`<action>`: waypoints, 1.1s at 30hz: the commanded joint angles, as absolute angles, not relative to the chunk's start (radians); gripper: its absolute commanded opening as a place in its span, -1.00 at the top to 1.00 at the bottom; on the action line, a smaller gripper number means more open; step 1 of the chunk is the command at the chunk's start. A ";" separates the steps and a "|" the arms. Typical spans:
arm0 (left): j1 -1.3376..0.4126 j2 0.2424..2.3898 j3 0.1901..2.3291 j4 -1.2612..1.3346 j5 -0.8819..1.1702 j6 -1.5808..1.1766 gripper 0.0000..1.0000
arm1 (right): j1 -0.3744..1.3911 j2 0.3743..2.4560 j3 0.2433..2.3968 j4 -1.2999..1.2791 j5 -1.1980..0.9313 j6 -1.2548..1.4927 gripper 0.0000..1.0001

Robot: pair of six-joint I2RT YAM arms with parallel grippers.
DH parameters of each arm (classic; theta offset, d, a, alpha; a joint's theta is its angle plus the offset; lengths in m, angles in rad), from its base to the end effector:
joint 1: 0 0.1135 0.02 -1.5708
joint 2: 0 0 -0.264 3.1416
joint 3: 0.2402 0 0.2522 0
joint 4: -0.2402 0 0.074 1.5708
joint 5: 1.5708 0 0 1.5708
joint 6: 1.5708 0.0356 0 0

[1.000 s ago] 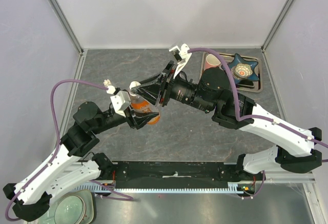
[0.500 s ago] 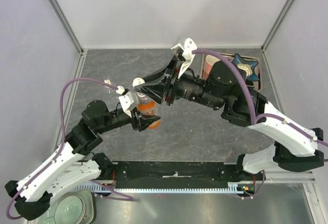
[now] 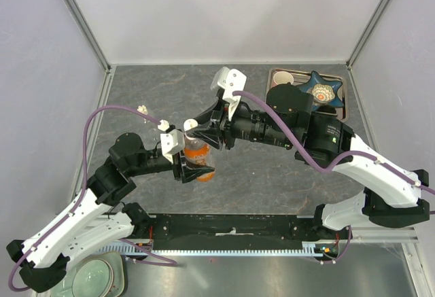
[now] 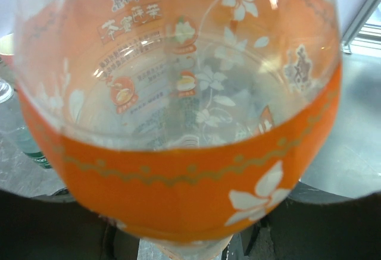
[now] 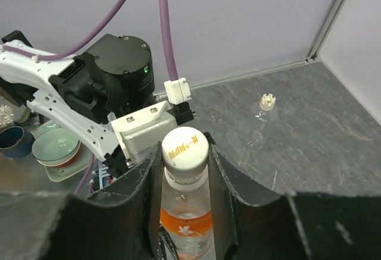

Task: Screw on the bottle caps
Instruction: Screw the bottle cap onto the plastic bottle.

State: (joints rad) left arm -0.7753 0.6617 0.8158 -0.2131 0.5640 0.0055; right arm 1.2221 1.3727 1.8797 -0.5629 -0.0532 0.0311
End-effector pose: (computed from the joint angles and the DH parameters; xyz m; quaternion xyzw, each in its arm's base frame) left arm 0.0927 -0.1175 0.3665 0.4425 0.5737 -0.4351 0.5346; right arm 0.0879 0.2473 0.5376 -0.4225 0.5911 0.4184 0.5450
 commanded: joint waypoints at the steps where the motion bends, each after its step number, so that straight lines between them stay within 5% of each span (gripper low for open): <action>1: -0.772 0.647 0.824 -0.213 0.655 0.054 0.59 | 1.226 1.370 1.911 -0.577 -0.083 0.006 0.26; 33: -0.769 0.615 0.816 -0.253 0.655 0.098 0.60 | 1.226 1.382 1.967 -0.741 -0.160 0.038 0.30</action>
